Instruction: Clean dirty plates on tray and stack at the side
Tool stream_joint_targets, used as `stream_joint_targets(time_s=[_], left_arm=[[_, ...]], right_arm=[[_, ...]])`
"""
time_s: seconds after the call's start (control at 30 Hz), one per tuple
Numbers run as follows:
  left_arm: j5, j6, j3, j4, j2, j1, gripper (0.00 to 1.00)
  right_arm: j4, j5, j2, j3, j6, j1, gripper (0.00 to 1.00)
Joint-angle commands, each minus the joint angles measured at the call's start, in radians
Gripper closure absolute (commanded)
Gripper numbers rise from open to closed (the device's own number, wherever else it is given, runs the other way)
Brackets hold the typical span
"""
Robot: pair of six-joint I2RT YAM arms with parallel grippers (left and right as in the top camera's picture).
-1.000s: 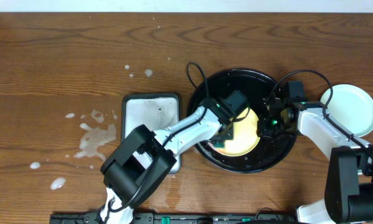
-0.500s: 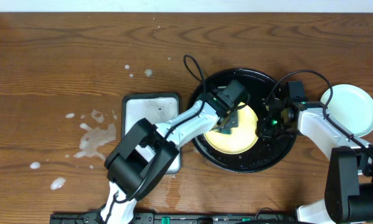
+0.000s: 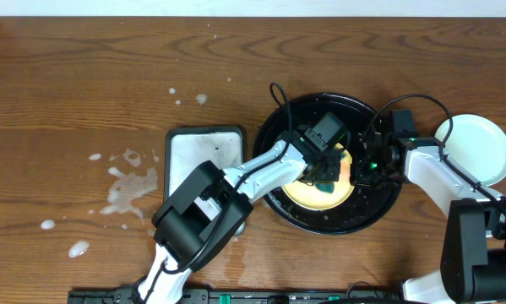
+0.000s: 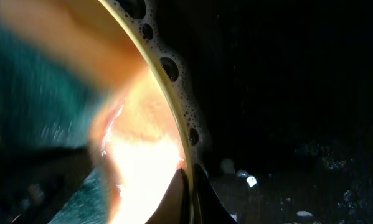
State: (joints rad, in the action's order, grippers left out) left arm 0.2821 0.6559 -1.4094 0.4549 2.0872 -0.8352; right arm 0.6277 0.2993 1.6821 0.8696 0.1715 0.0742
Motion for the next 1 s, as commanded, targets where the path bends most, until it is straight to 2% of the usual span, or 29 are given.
stream_joint_targets(time_s=[0.0,0.17,0.37,0.5,0.53,0.57,0.6,0.63,0.73,0.83,0.97], left_arm=[[-0.108,-0.058,0.041,0.128,-0.051,0.002,0.92],[-0.262,-0.061,0.041,0.286,-0.221,0.036,0.92],[-0.299,-0.061,0.044,0.454,-0.415,0.133,0.91],[-0.346,-0.061,0.078,0.59,-0.478,0.222,0.91],[-0.361,-0.061,0.097,0.608,-0.482,0.244,0.91],[-0.37,-0.061,0.124,0.611,-0.483,0.267,0.91],[-0.37,-0.061,0.156,0.603,-0.483,0.291,0.91],[-0.369,-0.061,0.202,0.578,-0.482,0.319,0.89],[-0.33,-0.087,0.324,0.47,-0.482,0.385,0.86],[-0.262,-0.13,0.365,0.426,-0.483,0.436,0.83],[-0.222,-0.151,0.358,0.43,-0.525,0.465,0.76]], right_arm=[[0.003,-0.026,0.008,0.002,-0.031,0.0,0.99],[-0.024,-0.026,0.006,0.002,-0.039,0.0,0.99],[-0.072,-0.026,0.006,0.002,-0.05,0.0,0.99],[-0.095,-0.029,0.006,0.002,-0.058,0.0,0.99],[-0.102,-0.029,0.006,0.002,-0.058,0.0,0.94],[-0.107,-0.029,0.007,0.002,-0.057,0.0,0.87],[-0.112,-0.029,0.006,0.002,-0.057,0.0,0.89],[-0.114,-0.024,0.007,0.002,-0.057,0.0,0.99],[-0.113,0.007,0.006,0.002,-0.058,0.0,0.99],[-0.102,0.013,-0.026,0.003,-0.052,0.004,0.99],[-0.069,-0.14,-0.14,0.003,-0.01,0.045,0.99]])
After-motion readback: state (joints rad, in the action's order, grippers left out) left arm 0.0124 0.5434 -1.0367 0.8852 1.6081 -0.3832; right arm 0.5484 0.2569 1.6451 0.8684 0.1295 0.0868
